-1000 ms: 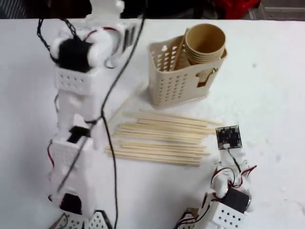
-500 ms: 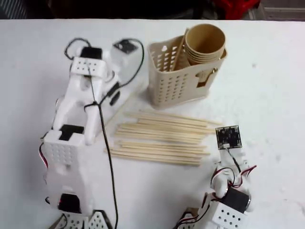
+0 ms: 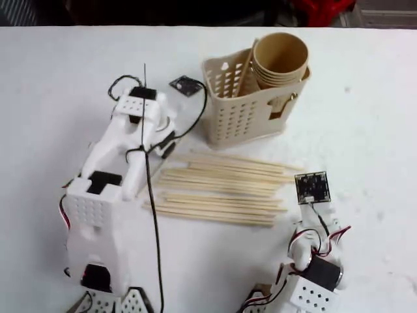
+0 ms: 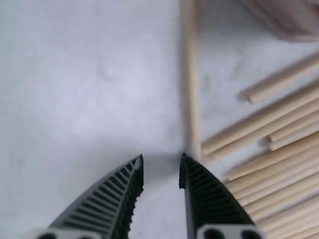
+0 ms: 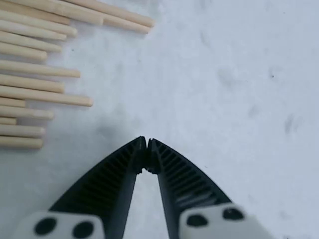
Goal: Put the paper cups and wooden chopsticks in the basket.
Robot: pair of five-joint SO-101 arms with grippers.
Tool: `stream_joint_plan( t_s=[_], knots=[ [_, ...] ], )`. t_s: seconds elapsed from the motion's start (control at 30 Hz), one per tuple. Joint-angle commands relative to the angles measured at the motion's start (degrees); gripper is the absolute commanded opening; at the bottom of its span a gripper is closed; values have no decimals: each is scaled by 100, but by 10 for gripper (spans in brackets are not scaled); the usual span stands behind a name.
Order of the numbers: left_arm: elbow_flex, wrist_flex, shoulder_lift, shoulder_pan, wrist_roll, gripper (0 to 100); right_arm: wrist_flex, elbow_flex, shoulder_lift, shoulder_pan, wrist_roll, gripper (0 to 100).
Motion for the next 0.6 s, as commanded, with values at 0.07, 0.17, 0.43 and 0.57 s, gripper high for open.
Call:
stream_joint_plan(
  t_s=[0.07, 0.17, 0.43, 0.57],
  knots=[
    [-387, 26, -215, -22, 35, 135, -92, 53, 4, 4, 44, 21],
    [-844, 607, -338, -22, 70, 135, -92, 53, 4, 4, 44, 21],
    [-809, 765, -268, 136, 88, 135, -92, 53, 4, 13, 44, 21],
    [-536, 501, 66, 145, 79, 135, -92, 53, 4, 13, 44, 21]
  ],
)
